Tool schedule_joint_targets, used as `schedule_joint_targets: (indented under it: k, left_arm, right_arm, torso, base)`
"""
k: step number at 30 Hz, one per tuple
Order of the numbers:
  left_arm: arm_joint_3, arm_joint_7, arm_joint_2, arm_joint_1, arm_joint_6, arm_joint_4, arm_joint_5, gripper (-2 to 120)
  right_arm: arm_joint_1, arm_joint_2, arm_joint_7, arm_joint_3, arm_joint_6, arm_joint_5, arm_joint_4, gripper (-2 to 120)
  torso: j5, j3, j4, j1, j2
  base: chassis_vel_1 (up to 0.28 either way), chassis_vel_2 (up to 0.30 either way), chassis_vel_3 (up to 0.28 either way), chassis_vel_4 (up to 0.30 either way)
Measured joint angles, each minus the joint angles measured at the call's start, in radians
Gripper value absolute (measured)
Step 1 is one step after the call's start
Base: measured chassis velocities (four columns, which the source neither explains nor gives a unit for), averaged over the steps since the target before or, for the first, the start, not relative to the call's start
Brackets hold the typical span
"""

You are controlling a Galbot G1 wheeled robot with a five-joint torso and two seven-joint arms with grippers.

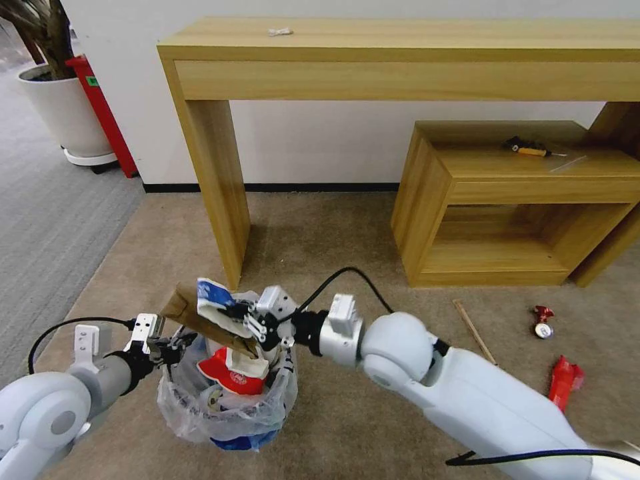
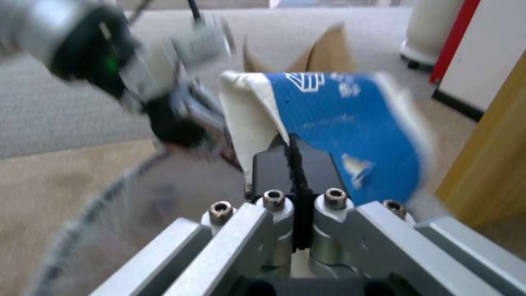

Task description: Pick up the trash bin and place the garbage on the floor into it.

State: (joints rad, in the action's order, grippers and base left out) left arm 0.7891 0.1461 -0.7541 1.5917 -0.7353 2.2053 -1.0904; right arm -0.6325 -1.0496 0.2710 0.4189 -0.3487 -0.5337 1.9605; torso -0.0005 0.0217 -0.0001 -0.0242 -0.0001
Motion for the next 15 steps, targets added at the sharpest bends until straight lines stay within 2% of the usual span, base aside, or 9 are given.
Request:
schedule_joint_targets:
  k: [6, 15]
  left_arm:
    - [0.000, 0.001, -0.001, -0.002, 0.000, 0.000, -0.004, 0]
    - [0.003, -0.005, -0.001, -0.013, 0.000, -0.027, -0.011, 0]
  right_arm:
    - [-0.001, -0.021, 0.010, 0.028, 0.004, -0.010, -0.033, 0]
    - [0.003, -0.011, 0.019, 0.058, -0.028, -0.032, 0.013, 0]
  torso:
    - [0.0000, 0.000, 0.0000, 0.000, 0.000]
    - [0.0000, 0.000, 0.0000, 0.000, 0.000]
  base:
    - [0.000, 0.000, 0.000, 0.000]
    - [0.000, 0.000, 0.000, 0.000]
